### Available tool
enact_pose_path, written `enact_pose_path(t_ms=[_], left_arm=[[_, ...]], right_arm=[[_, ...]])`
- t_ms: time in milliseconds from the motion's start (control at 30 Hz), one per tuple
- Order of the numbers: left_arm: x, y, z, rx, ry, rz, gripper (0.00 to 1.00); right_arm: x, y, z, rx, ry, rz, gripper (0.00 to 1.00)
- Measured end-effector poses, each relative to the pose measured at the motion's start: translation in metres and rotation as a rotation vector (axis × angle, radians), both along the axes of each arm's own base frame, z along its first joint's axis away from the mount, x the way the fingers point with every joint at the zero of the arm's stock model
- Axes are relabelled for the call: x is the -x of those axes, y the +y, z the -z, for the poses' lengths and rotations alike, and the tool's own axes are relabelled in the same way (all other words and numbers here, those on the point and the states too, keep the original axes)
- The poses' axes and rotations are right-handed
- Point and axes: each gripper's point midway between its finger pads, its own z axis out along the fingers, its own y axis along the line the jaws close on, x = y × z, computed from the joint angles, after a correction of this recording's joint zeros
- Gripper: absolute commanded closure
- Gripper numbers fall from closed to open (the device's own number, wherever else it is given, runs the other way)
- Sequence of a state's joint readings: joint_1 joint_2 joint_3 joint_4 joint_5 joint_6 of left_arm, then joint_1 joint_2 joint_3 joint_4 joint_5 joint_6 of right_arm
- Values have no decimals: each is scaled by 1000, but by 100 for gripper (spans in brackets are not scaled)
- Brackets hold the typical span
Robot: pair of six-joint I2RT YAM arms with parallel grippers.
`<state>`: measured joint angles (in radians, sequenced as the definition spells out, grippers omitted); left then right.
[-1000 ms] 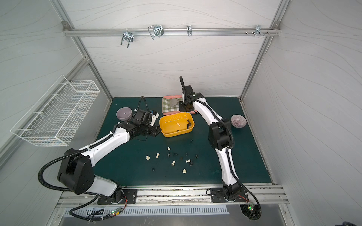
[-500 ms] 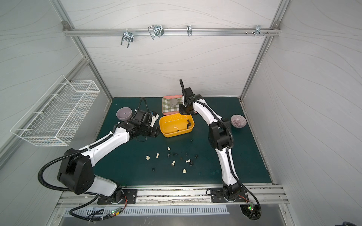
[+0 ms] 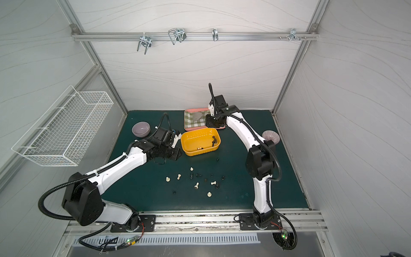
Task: Put the chess pieces into the storage box
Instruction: Pick up the chess piece at the center of the board.
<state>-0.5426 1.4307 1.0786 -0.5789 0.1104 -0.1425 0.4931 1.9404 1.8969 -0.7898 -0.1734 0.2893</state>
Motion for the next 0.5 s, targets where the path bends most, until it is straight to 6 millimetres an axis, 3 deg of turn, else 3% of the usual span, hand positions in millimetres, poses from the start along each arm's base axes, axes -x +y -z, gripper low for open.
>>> enact_pose_path(t_ms=[133, 233, 500], left_arm=[[16, -16, 6, -34, 15, 48, 66], [22, -27, 13, -73, 28, 71, 66], [31, -48, 53, -201, 88, 64, 65]], right_arm=[[37, -19, -15, -28, -11, -5, 72], [60, -35, -15, -42, -10, 6, 71], [120, -70, 31, -25, 80, 26, 72]])
